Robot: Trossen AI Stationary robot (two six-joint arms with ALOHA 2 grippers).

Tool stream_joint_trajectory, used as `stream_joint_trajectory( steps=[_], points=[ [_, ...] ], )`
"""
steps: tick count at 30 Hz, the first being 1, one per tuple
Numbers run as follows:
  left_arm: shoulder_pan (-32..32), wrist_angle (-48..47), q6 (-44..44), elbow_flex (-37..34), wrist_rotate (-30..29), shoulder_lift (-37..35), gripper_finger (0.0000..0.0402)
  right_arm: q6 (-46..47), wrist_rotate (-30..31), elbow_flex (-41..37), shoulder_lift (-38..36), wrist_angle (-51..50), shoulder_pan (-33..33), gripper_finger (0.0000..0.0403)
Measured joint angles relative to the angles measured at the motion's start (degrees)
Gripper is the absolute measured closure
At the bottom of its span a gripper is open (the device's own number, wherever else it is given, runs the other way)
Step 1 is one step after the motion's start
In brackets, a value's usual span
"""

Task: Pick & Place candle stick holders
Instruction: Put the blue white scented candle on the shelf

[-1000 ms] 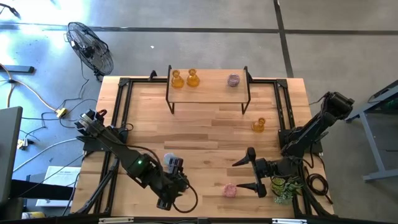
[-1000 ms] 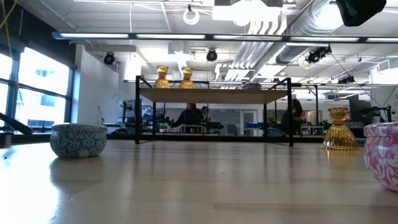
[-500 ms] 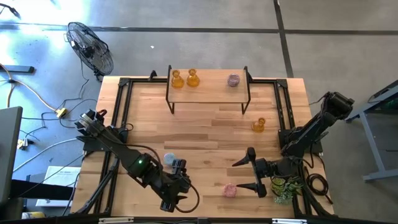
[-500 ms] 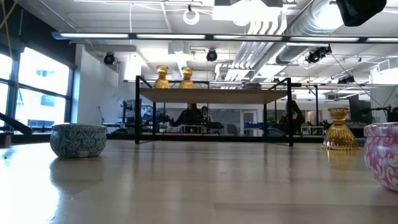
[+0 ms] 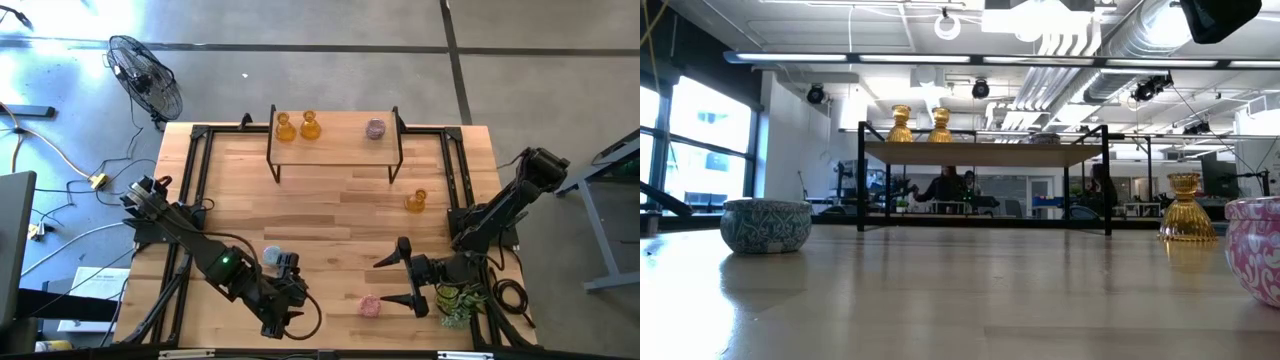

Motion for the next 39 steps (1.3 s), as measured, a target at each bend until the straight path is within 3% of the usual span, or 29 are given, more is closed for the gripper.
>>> stream_joint_trajectory(
  steps=[8,18,39],
  points=[
    [-0.02,-2.99,-2.54,0.00,-3.06,0.00,0.0115,0.98,-0.30,0.00,0.00,-1.13,0.00,0.0024],
    [-0.02,-5.19,-4.87,0.00,-3.79,0.00,0.0006,1.09,-0.26,0.00,0.00,-1.51,0.00,0.0024],
    [-0.02,-4.82,-4.76,0.00,0.20,0.00,0.0018,1.05,-0.15,0.02,0.00,-0.11,0.00,0.0024]
  ],
)
